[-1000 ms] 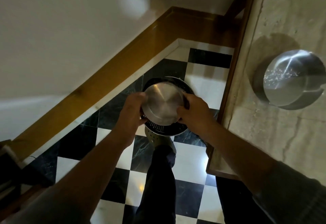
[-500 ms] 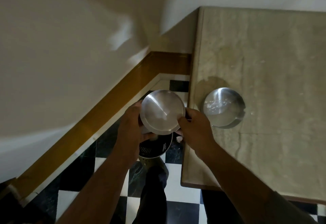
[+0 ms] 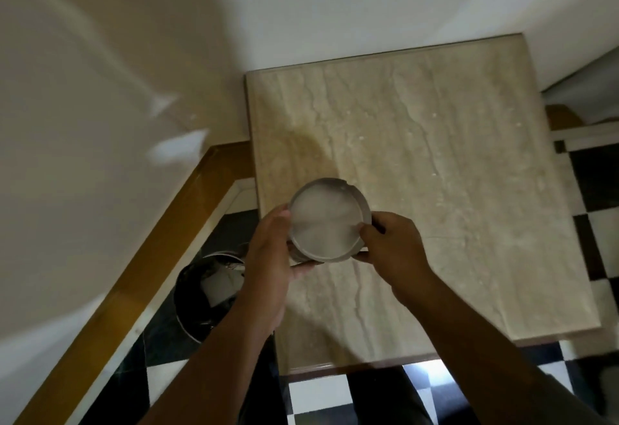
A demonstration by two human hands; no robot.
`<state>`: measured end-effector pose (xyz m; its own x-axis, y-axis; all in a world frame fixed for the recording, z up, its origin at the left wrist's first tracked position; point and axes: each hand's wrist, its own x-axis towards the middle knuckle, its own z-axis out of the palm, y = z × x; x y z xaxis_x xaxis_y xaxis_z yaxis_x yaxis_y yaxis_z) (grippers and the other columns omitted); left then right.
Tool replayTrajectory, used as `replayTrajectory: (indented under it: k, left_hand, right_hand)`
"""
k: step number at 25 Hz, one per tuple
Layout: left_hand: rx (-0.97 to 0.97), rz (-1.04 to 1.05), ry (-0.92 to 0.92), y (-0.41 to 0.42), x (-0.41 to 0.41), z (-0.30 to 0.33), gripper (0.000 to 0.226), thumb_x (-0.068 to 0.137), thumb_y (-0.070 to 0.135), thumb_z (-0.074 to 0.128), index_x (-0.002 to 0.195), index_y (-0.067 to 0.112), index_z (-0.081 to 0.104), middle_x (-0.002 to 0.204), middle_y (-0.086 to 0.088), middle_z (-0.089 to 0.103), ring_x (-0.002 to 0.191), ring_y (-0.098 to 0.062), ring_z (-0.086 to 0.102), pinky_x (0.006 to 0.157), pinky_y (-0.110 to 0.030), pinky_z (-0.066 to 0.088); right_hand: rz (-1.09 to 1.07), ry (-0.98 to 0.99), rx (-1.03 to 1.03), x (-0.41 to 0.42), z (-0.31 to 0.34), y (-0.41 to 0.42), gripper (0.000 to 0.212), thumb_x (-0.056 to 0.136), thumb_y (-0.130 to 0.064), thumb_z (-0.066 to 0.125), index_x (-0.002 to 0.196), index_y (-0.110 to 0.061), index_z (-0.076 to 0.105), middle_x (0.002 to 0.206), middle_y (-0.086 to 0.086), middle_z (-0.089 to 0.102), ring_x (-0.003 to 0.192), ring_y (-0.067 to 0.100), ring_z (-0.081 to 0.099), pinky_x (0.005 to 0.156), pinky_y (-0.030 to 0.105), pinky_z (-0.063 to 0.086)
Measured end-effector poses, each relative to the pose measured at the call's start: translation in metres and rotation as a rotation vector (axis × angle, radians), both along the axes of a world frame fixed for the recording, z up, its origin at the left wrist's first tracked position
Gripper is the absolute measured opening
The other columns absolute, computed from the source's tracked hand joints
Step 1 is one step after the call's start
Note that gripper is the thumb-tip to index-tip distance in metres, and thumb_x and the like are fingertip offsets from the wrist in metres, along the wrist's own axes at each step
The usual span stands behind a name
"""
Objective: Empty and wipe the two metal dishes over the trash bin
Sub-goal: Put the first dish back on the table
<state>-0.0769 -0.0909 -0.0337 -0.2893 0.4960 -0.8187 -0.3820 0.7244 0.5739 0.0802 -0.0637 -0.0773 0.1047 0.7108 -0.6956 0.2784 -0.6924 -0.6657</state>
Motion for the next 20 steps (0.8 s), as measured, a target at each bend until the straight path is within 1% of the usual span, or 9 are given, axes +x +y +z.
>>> replayTrajectory:
  k: [3,5,7,9,11,15,16,18,20]
  left_hand:
    - [-0.016,-0.089,-0.009,0.011,0.043,-0.005,0.028,0.102,0.034,0.045,0.124,0.028,0.061,0.123,-0.004,0.064,0.108,-0.02,0.065,0.095,-0.049,0.056]
    - [-0.04,-0.104,-0.013,0.016,0.066,-0.012,0.028,0.102,0.03,0.045,0.124,0.024,0.06,0.127,-0.006,0.063,0.115,-0.021,0.063,0.099,-0.048,0.053]
    - [-0.054,-0.144,-0.016,0.017,0.086,-0.02,0.032,0.103,0.027,0.045,0.131,0.021,0.059,0.131,-0.005,0.061,0.122,-0.02,0.059,0.102,-0.046,0.051]
    - [-0.055,-0.182,-0.014,0.019,0.098,-0.026,0.033,0.103,0.026,0.045,0.132,0.019,0.058,0.133,-0.004,0.061,0.124,-0.018,0.057,0.102,-0.042,0.051]
    - [-0.058,-0.214,-0.014,0.02,0.108,-0.03,0.033,0.102,0.026,0.046,0.131,0.017,0.059,0.132,-0.005,0.063,0.122,-0.016,0.058,0.099,-0.038,0.052]
    - [-0.081,-0.231,-0.013,0.022,0.115,-0.034,0.019,0.102,0.025,0.045,0.109,0.025,0.063,0.123,-0.003,0.067,0.117,-0.014,0.061,0.102,-0.04,0.051]
    - [-0.086,-0.232,-0.014,0.022,0.117,-0.035,0.019,0.102,0.027,0.045,0.108,0.026,0.063,0.122,-0.002,0.067,0.115,-0.014,0.062,0.103,-0.041,0.051]
    - [-0.094,-0.249,-0.018,0.023,0.118,-0.038,0.026,0.103,0.032,0.044,0.117,0.022,0.063,0.122,-0.003,0.068,0.113,-0.015,0.063,0.103,-0.043,0.051]
    - [-0.099,-0.258,-0.021,0.022,0.118,-0.041,0.03,0.103,0.035,0.042,0.122,0.021,0.061,0.123,-0.004,0.068,0.113,-0.016,0.063,0.102,-0.044,0.051]
  right_hand:
    - [-0.06,-0.033,-0.018,0.043,-0.006,0.007,0.018,0.094,-0.008,0.053,0.095,-0.016,0.07,0.095,0.004,0.07,0.086,0.019,0.07,0.071,0.036,0.063]
    - [-0.083,-0.057,-0.024,0.065,-0.012,0.009,0.019,0.094,-0.008,0.053,0.096,-0.015,0.07,0.093,0.002,0.069,0.086,0.018,0.069,0.07,0.035,0.063]
    - [-0.105,-0.07,-0.031,0.084,-0.021,0.01,0.018,0.095,-0.007,0.052,0.097,-0.014,0.069,0.093,0.0,0.067,0.086,0.018,0.068,0.07,0.035,0.062]
    - [-0.136,-0.062,-0.038,0.095,-0.03,0.012,0.018,0.094,-0.007,0.052,0.096,-0.013,0.069,0.093,0.001,0.067,0.087,0.019,0.067,0.07,0.035,0.063]
    - [-0.158,-0.064,-0.041,0.104,-0.038,0.012,0.018,0.094,-0.006,0.052,0.098,-0.008,0.069,0.095,0.005,0.067,0.087,0.02,0.068,0.069,0.036,0.063]
    - [-0.177,-0.076,-0.049,0.107,-0.053,0.01,0.019,0.094,-0.009,0.053,0.103,-0.005,0.069,0.098,0.01,0.069,0.086,0.024,0.07,0.068,0.036,0.064]
    - [-0.175,-0.084,-0.05,0.107,-0.056,0.011,0.019,0.094,-0.01,0.053,0.103,-0.004,0.069,0.097,0.01,0.069,0.084,0.023,0.071,0.069,0.038,0.064]
    - [-0.162,-0.111,-0.049,0.105,-0.061,0.012,0.018,0.094,-0.011,0.053,0.103,-0.006,0.069,0.088,0.003,0.068,0.077,0.019,0.071,0.071,0.043,0.064]
    - [-0.147,-0.133,-0.05,0.101,-0.064,0.013,0.017,0.093,-0.01,0.053,0.1,-0.007,0.069,0.082,-0.001,0.066,0.076,0.02,0.07,0.073,0.047,0.063]
